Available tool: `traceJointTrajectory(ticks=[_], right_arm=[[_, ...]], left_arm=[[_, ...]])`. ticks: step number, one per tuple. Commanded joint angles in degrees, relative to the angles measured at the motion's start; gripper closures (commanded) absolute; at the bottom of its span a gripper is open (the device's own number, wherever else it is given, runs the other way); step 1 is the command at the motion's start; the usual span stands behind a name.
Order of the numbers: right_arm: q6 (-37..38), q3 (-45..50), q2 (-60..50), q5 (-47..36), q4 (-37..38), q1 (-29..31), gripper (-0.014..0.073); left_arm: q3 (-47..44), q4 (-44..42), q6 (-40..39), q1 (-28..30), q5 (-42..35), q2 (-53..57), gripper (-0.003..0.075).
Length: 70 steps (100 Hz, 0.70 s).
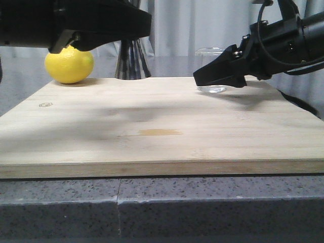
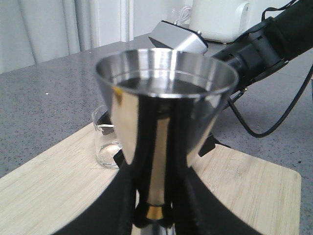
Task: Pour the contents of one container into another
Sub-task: 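Set the beaker on the board, open and withdraw the right gripper, then lower the filled jigger onto the board with the left gripper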
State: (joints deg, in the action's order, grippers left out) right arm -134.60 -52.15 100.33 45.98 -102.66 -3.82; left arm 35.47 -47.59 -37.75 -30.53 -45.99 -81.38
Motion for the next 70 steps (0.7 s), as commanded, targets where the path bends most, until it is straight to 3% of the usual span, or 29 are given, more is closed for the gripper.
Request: traceJointTrajectory(ticks=[1, 9, 70], right_arm=[[-0.6, -2.0, -2.0, 4.0, -2.1, 0.4, -0.0017], [-0.6, -2.6, -2.1, 4.0, -2.1, 0.4, -0.0057], [7.2, -17.5, -12.0, 10.1, -2.1, 0.2, -0.0055]], left_arm=[[1.7, 2.4, -0.3, 0.1, -4.3, 2.0, 0.0739], [1.7, 2.4, -0.3, 0.1, -4.3, 2.0, 0.0739], [1.7, 2.6, 0.2, 3.4, -4.9, 0.8, 0.0739]])
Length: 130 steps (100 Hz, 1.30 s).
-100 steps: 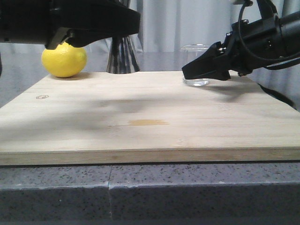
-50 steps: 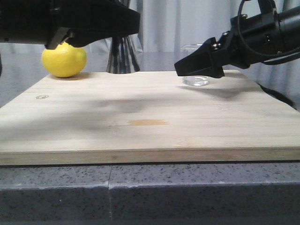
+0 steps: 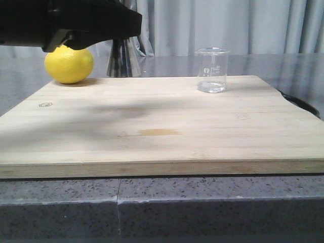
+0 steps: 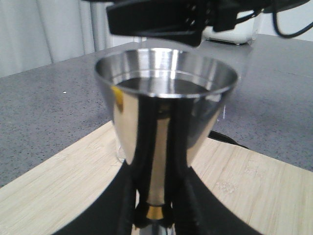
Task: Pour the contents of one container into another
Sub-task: 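Lower the filled jigger onto the board with the left gripper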
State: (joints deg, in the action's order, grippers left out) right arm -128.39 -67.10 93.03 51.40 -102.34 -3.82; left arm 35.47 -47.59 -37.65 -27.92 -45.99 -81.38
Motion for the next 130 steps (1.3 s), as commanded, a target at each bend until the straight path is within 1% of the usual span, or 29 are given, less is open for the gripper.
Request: traceJointTrajectory(ticks=[1, 23, 46, 69, 79, 105, 119, 130], right_arm=[[1.0, -2.5, -4.9, 4.8, -2.4, 0.2, -0.0055], [1.8, -2.5, -10.6, 5.9, -2.4, 0.2, -0.0055], [2.1, -2.5, -14.2, 5.9, -2.4, 0.2, -0.0055], [3.3, -2.5, -14.6, 6.1, -2.4, 0.2, -0.0055], [3.8, -2.5, -14.6, 6.8, -2.4, 0.2, -0.0055], [4.2, -2.5, -14.7, 7.4, -2.4, 0.2, -0.0055], [4.2, -2.5, -14.7, 7.4, -2.4, 0.2, -0.0055], [4.3, -2.5, -14.7, 7.4, -2.4, 0.2, -0.0055]], left_arm=[[1.7, 2.6, 0.1, 0.9, -5.2, 0.6, 0.0739], [1.7, 2.8, 4.0, 2.6, -9.1, -4.0, 0.0739], [1.7, 3.0, 4.6, 2.8, -10.6, -7.2, 0.0739], [1.7, 3.1, 4.8, 2.9, -12.2, -8.7, 0.0739], [1.7, 3.2, 7.3, 2.9, -12.7, -9.6, 0.0739], [1.7, 4.2, 7.7, 2.9, -13.6, -11.2, 0.0739], [1.7, 4.4, 10.6, 2.9, -13.6, -11.3, 0.0739], [1.7, 6.1, 10.7, 2.9, -13.6, -11.3, 0.0739]])
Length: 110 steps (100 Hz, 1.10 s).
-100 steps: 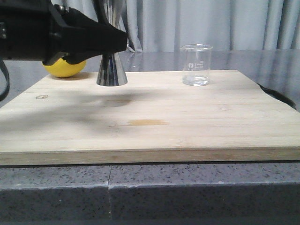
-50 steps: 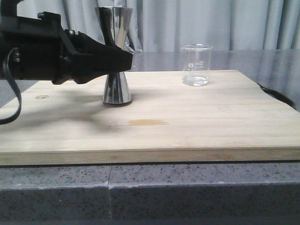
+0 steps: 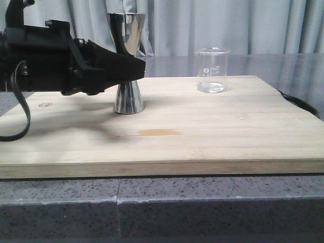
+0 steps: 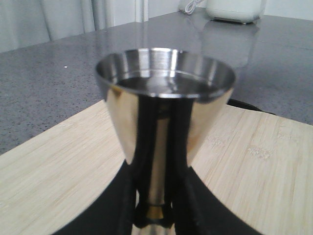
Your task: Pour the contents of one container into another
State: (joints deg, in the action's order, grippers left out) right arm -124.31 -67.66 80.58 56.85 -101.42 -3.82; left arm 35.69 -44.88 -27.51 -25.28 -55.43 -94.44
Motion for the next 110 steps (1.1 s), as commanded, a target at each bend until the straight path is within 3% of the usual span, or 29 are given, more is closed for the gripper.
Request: traceJointTrajectory(ticks=[1, 110], right_arm=[[0.2, -2.0, -2.3, 2.0, -3.3, 0.2, -0.0055], [0.3, -2.0, -2.3, 2.3, -3.3, 0.2, -0.0055]], left_arm=[[1.5, 3.5, 0.6, 0.2, -4.2, 1.8, 0.0739], [1.5, 5.8, 1.0, 0.2, -4.3, 1.8, 0.0739]])
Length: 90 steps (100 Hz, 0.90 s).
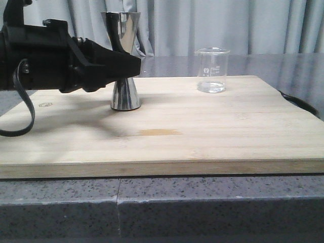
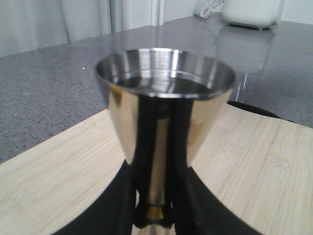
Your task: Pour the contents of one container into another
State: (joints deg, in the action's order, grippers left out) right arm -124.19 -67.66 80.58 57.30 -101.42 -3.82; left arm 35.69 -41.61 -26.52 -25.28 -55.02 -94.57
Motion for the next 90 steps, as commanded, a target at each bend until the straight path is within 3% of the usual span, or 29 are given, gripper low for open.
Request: traceJointTrajectory(ticks=[1, 90], right_arm=[[0.2, -2.0, -2.3, 1.8, -3.3, 0.2, -0.0055], [0.2, -2.0, -2.3, 1.8, -3.3, 0.2, -0.0055]], left_arm=[[1.5, 2.6, 0.0, 0.2, -4.7, 1.9, 0.0739], [1.5, 2.6, 0.0, 0.2, -6.0, 1.9, 0.0739]])
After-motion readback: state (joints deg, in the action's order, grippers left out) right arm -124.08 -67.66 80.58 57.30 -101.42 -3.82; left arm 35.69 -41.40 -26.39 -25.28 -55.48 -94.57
